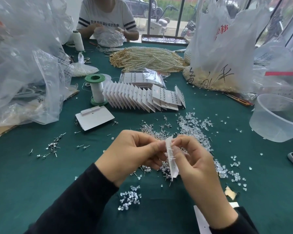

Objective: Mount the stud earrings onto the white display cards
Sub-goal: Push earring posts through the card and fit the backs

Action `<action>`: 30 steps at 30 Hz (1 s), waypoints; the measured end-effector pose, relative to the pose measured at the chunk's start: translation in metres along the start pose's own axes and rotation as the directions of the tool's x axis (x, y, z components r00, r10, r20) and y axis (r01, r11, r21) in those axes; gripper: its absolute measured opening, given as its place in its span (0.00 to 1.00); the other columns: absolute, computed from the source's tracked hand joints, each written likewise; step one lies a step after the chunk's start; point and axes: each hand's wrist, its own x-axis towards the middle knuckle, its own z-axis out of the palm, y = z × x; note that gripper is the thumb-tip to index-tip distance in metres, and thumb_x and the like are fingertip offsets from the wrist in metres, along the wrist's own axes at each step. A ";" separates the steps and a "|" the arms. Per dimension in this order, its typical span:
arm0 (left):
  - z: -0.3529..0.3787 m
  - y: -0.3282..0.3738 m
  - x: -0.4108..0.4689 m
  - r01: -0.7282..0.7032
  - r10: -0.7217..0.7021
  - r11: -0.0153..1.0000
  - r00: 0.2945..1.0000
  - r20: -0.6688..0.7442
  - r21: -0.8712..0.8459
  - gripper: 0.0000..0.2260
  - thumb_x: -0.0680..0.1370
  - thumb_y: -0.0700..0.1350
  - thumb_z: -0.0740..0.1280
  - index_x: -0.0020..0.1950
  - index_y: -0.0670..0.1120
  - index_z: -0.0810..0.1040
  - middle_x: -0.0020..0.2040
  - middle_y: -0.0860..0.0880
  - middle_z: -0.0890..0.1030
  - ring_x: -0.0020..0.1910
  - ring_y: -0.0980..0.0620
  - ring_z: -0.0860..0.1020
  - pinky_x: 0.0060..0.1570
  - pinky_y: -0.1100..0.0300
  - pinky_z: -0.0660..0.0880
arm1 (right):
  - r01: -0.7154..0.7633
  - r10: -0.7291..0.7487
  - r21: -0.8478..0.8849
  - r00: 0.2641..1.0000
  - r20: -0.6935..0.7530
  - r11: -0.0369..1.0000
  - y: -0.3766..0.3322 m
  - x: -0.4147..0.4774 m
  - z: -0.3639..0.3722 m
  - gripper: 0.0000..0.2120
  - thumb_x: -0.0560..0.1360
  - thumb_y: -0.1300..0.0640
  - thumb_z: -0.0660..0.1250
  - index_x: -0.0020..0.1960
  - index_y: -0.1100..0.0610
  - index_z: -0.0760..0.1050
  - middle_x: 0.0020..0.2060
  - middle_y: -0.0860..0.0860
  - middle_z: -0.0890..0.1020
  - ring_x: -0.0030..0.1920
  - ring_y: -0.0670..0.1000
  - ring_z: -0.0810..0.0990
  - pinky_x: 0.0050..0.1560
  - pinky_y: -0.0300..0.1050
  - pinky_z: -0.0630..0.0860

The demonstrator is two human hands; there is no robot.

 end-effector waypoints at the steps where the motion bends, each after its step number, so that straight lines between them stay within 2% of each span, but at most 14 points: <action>1: -0.001 -0.001 0.001 0.025 -0.025 1.000 1.000 0.001 -0.013 0.14 0.63 0.51 0.69 0.32 0.39 0.82 0.28 0.46 0.81 0.25 0.54 0.77 0.26 0.66 0.75 | 0.065 -0.071 -0.125 0.996 -0.047 0.990 0.001 0.000 0.001 0.03 0.71 0.58 0.64 0.40 0.51 0.75 0.43 0.48 0.78 0.46 0.44 0.77 0.47 0.36 0.72; 4: -0.003 -0.004 0.003 0.095 -0.095 0.995 0.995 -0.018 0.022 0.20 0.62 0.54 0.70 0.35 0.36 0.82 0.31 0.41 0.81 0.26 0.52 0.78 0.28 0.65 0.77 | 0.194 -0.252 -0.375 0.961 -0.111 0.907 0.001 0.001 0.002 0.03 0.70 0.61 0.65 0.41 0.54 0.74 0.45 0.49 0.75 0.51 0.39 0.73 0.51 0.26 0.65; 7: -0.006 -0.008 0.003 0.171 -0.171 0.984 0.985 -0.017 0.039 0.06 0.68 0.40 0.71 0.34 0.37 0.82 0.29 0.44 0.81 0.26 0.54 0.78 0.27 0.66 0.77 | 0.257 -0.331 -0.441 0.938 -0.100 0.860 0.000 0.001 0.001 0.06 0.71 0.61 0.65 0.49 0.56 0.75 0.48 0.49 0.75 0.53 0.39 0.72 0.55 0.26 0.65; 8: -0.007 -0.009 0.004 0.191 -0.190 0.981 0.981 -0.029 0.037 0.06 0.70 0.35 0.69 0.34 0.37 0.83 0.29 0.44 0.82 0.25 0.54 0.78 0.27 0.66 0.77 | 0.242 -0.325 -0.426 0.936 -0.133 0.872 0.000 0.002 -0.002 0.09 0.73 0.60 0.65 0.53 0.56 0.74 0.49 0.48 0.75 0.53 0.40 0.72 0.56 0.28 0.65; 11: -0.011 -0.011 0.007 0.238 -0.240 0.971 0.962 -0.131 -0.032 0.09 0.71 0.31 0.67 0.32 0.37 0.81 0.28 0.44 0.81 0.24 0.53 0.78 0.25 0.66 0.77 | 0.050 -0.217 -0.519 0.939 -0.267 0.853 0.003 0.010 -0.021 0.14 0.75 0.60 0.65 0.60 0.57 0.74 0.49 0.50 0.75 0.53 0.47 0.74 0.55 0.33 0.66; 12: -0.012 -0.011 0.009 0.237 -0.246 0.969 0.952 -0.180 -0.069 0.08 0.71 0.31 0.67 0.32 0.36 0.81 0.28 0.43 0.81 0.25 0.53 0.79 0.25 0.65 0.77 | -0.057 -0.133 -0.618 0.957 -0.257 0.784 0.007 0.013 -0.028 0.13 0.74 0.60 0.66 0.59 0.58 0.76 0.50 0.52 0.76 0.53 0.51 0.74 0.54 0.37 0.66; 14: -0.015 -0.010 0.012 0.222 -0.257 0.962 0.933 -0.253 -0.160 0.04 0.69 0.31 0.68 0.34 0.34 0.79 0.29 0.43 0.82 0.26 0.52 0.80 0.25 0.65 0.77 | -0.223 0.075 -0.786 0.972 -0.221 0.577 0.015 0.015 -0.036 0.12 0.73 0.57 0.67 0.56 0.56 0.79 0.52 0.53 0.77 0.55 0.55 0.72 0.55 0.47 0.64; 15: -0.016 -0.007 0.012 0.212 -0.261 0.956 0.928 -0.264 -0.202 0.01 0.67 0.31 0.69 0.35 0.33 0.78 0.29 0.43 0.82 0.26 0.52 0.80 0.25 0.65 0.77 | -0.245 0.133 -0.824 0.970 -0.205 0.511 0.017 0.015 -0.036 0.12 0.73 0.55 0.67 0.56 0.54 0.79 0.53 0.51 0.77 0.55 0.55 0.71 0.55 0.48 0.63; 16: -0.017 -0.006 0.013 0.206 -0.266 0.950 0.928 -0.260 -0.235 0.04 0.65 0.32 0.70 0.37 0.32 0.78 0.29 0.43 0.82 0.26 0.52 0.80 0.24 0.65 0.77 | -0.245 0.149 -0.836 0.969 -0.197 0.491 0.018 0.014 -0.035 0.11 0.73 0.54 0.67 0.54 0.53 0.80 0.53 0.50 0.78 0.55 0.54 0.71 0.53 0.47 0.61; 19: -0.018 -0.005 0.012 0.230 -0.309 0.925 0.919 -0.246 -0.304 0.10 0.61 0.32 0.69 0.41 0.31 0.77 0.31 0.41 0.83 0.28 0.50 0.81 0.24 0.64 0.77 | -0.240 0.109 -0.831 0.971 -0.215 0.502 0.016 0.016 -0.032 0.05 0.72 0.56 0.69 0.46 0.53 0.82 0.47 0.49 0.80 0.51 0.55 0.74 0.45 0.45 0.56; 22: -0.017 -0.006 0.012 0.251 -0.349 0.892 0.911 -0.221 -0.377 0.10 0.67 0.29 0.67 0.48 0.29 0.75 0.37 0.39 0.83 0.30 0.49 0.82 0.25 0.63 0.78 | -0.226 0.065 -0.823 0.972 -0.225 0.522 0.016 0.017 -0.034 0.02 0.71 0.57 0.70 0.41 0.52 0.81 0.41 0.48 0.81 0.46 0.54 0.76 0.44 0.44 0.55; 25: -0.015 -0.008 0.013 0.255 -0.353 0.888 0.911 -0.215 -0.382 0.09 0.71 0.28 0.64 0.50 0.27 0.74 0.41 0.38 0.82 0.31 0.50 0.82 0.27 0.63 0.78 | -0.223 0.027 -0.787 0.967 -0.255 0.575 0.015 0.016 -0.037 0.05 0.69 0.56 0.72 0.36 0.51 0.79 0.33 0.46 0.78 0.39 0.52 0.76 0.46 0.46 0.62; 28: -0.015 -0.008 0.013 0.262 -0.350 0.893 0.915 -0.199 -0.365 0.05 0.72 0.29 0.64 0.46 0.29 0.75 0.37 0.40 0.83 0.31 0.50 0.82 0.28 0.63 0.79 | -0.217 -0.004 -0.742 0.959 -0.283 0.635 0.013 0.017 -0.038 0.08 0.69 0.57 0.72 0.32 0.52 0.76 0.29 0.45 0.78 0.35 0.52 0.77 0.49 0.53 0.71; 30: -0.015 -0.008 0.013 0.260 -0.346 0.895 0.917 -0.196 -0.364 0.06 0.71 0.29 0.64 0.47 0.28 0.75 0.36 0.40 0.84 0.31 0.50 0.82 0.28 0.63 0.79 | -0.201 -0.014 -0.715 0.959 -0.283 0.670 0.013 0.017 -0.038 0.08 0.69 0.57 0.72 0.32 0.53 0.76 0.28 0.45 0.78 0.34 0.51 0.77 0.47 0.51 0.73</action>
